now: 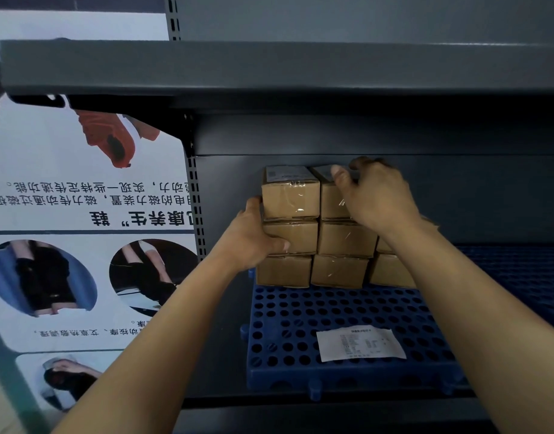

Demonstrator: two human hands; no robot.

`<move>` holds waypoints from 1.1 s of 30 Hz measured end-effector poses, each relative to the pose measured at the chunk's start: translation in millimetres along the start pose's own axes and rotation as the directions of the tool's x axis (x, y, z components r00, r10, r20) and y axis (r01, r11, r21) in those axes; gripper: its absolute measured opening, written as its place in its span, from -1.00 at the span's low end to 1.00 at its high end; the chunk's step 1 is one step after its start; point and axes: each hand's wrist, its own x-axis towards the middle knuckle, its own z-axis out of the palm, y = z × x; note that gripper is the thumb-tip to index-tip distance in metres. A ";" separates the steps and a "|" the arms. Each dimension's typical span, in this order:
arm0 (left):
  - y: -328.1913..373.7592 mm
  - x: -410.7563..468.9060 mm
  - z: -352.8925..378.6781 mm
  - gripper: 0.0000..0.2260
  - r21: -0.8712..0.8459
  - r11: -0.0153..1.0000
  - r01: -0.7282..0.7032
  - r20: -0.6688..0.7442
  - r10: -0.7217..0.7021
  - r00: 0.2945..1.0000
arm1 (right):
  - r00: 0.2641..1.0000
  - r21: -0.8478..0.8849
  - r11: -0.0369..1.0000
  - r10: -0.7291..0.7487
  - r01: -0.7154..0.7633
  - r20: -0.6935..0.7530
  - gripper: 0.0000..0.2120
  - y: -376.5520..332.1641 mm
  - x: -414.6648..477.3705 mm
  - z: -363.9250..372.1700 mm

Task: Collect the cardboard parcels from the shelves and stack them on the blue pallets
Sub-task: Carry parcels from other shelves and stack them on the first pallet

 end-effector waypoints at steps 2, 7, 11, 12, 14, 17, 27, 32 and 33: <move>-0.1 -0.1 0.1 -0.21 0.000 1.000 0.001 -0.004 -0.001 1.000 | 1.000 0.002 1.000 0.003 -0.003 0.002 -0.47 0.9 0.3 0.2; -0.3 -1.1 -1.9 -0.23 0.007 1.000 0.015 -0.005 -0.015 1.000 | 1.000 0.007 1.000 0.007 -0.007 0.000 -0.45 2.0 1.5 -0.3; -0.9 -0.2 -3.5 -0.30 0.026 1.000 0.010 -0.028 -0.009 1.000 | 1.000 -0.017 1.000 -0.005 0.005 0.002 -0.46 1.4 0.8 0.0; -1.0 0.1 -4.0 -0.31 0.030 0.999 0.010 -0.034 -0.009 0.999 | 1.000 -0.024 1.000 -0.011 0.011 0.001 -0.46 1.1 0.6 0.0; -1.2 0.4 -4.6 -0.32 0.027 1.000 0.012 -0.038 -0.011 0.999 | 1.000 -0.036 0.999 -0.016 0.016 -0.002 -0.46 0.4 0.5 0.0; -2.3 1.0 -5.2 -0.31 0.027 1.000 0.014 -0.057 -0.013 0.998 | 1.000 -0.044 0.999 -0.020 0.020 -0.007 -0.46 -1.0 0.2 -0.5; -5.2 1.6 -8.8 -0.22 -0.004 0.999 0.041 -0.070 -0.041 0.997 | 1.000 -0.043 0.999 -0.023 0.023 -0.012 -0.46 -6.2 -1.2 -2.4; -1.9 -1.6 -11.0 -0.23 -0.019 0.999 0.036 -0.092 -0.037 0.995 | 1.000 -0.050 0.998 -0.031 0.030 -0.008 -0.46 -7.7 -3.2 -1.4; -1.5 -2.4 -11.5 -0.23 -0.019 0.999 0.031 -0.097 -0.033 0.995 | 0.999 -0.054 0.998 -0.032 0.032 -0.009 -0.46 -8.0 -3.5 -1.6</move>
